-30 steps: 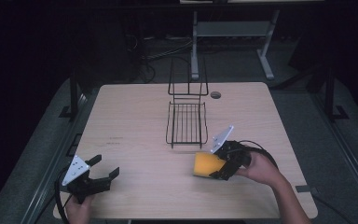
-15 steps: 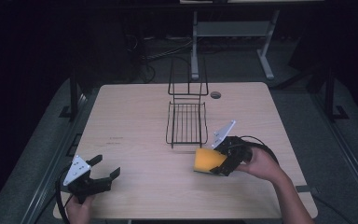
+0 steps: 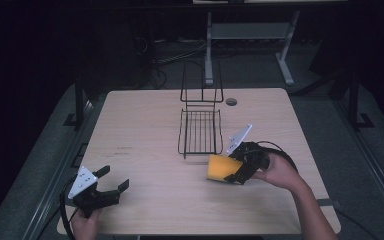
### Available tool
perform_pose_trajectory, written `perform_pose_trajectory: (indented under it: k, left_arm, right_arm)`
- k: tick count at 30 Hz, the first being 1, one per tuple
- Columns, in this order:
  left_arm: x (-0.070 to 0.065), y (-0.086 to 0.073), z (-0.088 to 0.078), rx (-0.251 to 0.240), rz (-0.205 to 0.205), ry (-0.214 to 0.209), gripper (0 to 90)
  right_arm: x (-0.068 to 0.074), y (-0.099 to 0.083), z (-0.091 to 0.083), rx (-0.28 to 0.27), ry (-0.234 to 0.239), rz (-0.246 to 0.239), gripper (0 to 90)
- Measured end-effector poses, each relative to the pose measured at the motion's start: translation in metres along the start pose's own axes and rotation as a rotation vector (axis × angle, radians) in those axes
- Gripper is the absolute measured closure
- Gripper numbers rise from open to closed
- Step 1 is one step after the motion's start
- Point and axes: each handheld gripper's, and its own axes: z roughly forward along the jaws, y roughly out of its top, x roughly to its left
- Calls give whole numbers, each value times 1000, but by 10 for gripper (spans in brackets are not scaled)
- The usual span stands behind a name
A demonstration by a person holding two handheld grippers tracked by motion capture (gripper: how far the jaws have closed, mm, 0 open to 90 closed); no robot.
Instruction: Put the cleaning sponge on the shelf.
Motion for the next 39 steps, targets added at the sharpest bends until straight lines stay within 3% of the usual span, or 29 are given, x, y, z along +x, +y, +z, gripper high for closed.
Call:
perform_pose_trajectory:
  k: [19,26,39]
  left_arm:
    - [0,0,2,2,8,-6,134]
    - [2,0,-1,-9,-4,-1,134]
    - [2,0,0,-10,-4,-1,134]
  right_arm:
    - [-14,17,9,-5,29,12,221]
    - [-19,27,9,-35,45,-6,222]
    - [-27,41,17,-25,48,-20,222]
